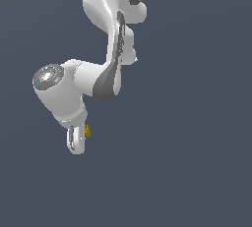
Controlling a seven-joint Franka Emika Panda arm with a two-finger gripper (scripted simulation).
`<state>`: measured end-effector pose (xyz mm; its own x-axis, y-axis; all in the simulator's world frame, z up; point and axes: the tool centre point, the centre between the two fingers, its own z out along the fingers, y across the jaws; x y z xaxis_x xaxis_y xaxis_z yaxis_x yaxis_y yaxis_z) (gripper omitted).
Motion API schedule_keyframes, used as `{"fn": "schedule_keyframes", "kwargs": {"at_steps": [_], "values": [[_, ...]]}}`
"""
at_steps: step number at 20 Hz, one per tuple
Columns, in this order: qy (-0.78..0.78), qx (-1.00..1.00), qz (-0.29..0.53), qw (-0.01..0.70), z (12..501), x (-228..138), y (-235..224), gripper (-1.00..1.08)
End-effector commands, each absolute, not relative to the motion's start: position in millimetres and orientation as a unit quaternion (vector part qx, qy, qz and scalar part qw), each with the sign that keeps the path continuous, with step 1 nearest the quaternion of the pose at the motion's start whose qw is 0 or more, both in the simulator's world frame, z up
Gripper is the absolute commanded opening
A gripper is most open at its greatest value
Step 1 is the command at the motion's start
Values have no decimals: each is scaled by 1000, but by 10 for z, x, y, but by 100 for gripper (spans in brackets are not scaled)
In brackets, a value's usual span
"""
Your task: Pick up the object and move it to a goal position.
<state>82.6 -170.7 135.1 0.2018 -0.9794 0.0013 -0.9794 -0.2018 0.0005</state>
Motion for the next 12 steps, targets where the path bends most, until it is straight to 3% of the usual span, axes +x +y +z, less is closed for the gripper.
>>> {"fn": "schedule_keyframes", "kwargs": {"at_steps": [1,12], "values": [[-631,776,0,0,1403,876,-1802,-100],[-631,776,0,0,1477,959,-1954,-100]]}}
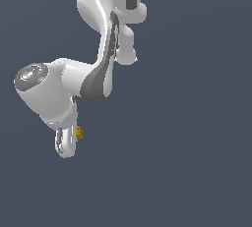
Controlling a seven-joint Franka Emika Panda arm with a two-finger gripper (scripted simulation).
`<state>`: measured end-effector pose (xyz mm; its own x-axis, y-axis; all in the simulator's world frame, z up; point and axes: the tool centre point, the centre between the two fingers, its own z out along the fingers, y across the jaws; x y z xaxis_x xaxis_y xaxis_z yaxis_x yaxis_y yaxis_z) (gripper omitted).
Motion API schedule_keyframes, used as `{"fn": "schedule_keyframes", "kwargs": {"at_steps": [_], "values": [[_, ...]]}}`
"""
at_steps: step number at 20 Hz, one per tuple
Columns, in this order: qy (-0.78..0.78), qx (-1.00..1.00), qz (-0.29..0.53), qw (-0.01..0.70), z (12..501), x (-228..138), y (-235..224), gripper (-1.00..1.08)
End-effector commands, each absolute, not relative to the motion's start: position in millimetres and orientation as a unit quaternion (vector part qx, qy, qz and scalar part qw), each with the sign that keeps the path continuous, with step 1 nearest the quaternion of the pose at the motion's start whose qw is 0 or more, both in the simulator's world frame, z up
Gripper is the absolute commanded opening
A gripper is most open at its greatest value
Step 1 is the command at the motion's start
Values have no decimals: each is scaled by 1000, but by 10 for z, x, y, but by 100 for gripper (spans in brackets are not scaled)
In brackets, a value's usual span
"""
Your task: Pick up the object and move it to a goal position.
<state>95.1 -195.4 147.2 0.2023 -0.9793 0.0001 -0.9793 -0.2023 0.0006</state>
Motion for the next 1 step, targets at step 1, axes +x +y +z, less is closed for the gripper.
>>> {"fn": "schedule_keyframes", "kwargs": {"at_steps": [1], "values": [[-631,776,0,0,1476,959,-1951,-100]]}}
